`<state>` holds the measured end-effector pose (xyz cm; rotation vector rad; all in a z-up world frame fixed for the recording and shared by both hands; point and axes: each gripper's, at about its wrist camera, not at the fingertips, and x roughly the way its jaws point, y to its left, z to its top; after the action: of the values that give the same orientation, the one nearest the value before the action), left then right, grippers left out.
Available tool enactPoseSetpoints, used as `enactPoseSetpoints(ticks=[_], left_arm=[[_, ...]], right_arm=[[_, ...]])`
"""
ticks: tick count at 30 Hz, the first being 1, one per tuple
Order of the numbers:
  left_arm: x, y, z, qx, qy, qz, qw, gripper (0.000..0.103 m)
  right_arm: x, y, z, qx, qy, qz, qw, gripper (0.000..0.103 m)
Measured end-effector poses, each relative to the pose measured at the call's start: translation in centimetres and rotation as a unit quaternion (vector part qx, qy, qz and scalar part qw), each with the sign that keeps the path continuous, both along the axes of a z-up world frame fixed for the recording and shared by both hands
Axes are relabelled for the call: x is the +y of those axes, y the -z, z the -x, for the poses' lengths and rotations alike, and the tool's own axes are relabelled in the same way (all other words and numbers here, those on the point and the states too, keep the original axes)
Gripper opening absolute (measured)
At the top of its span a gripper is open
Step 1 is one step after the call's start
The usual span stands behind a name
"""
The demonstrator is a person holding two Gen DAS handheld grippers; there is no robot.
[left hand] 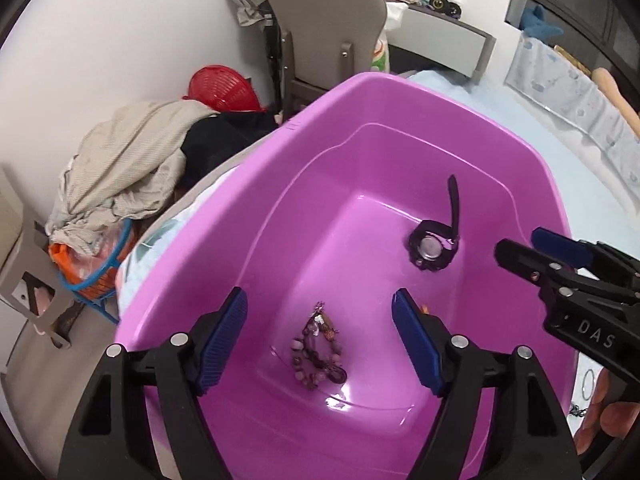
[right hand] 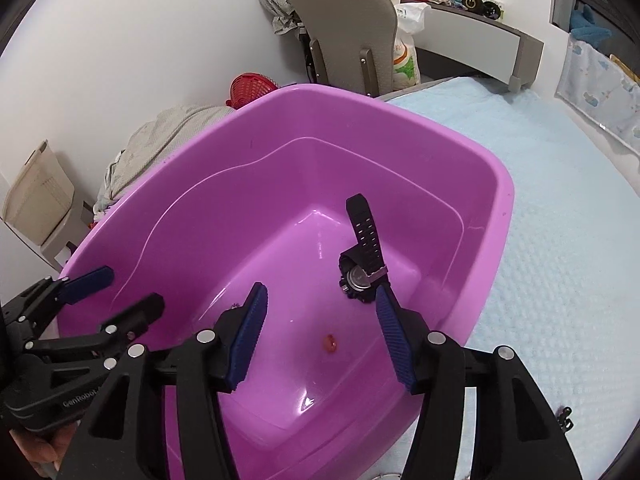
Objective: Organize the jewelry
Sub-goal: 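Open the right tool dropping the ring while the left tool releases the bracelet into the bin, then lift both open tools out of the pink bin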
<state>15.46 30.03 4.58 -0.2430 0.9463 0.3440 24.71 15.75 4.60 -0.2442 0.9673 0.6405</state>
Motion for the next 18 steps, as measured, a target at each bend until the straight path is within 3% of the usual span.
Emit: enactPoseSetpoints(ticks=[3, 18], left_arm=[[0.2, 0.0, 0.3, 0.000, -0.008, -0.002, 1.0000, 0.077], [-0.7, -0.3, 1.3, -0.006, -0.004, -0.015, 0.9999, 0.078]], right_arm=[[-0.2, -0.1, 0.1, 0.000, 0.003, -0.002, 1.000, 0.054], [-0.8, -0.3, 0.7, 0.001, 0.008, -0.010, 1.000, 0.054]])
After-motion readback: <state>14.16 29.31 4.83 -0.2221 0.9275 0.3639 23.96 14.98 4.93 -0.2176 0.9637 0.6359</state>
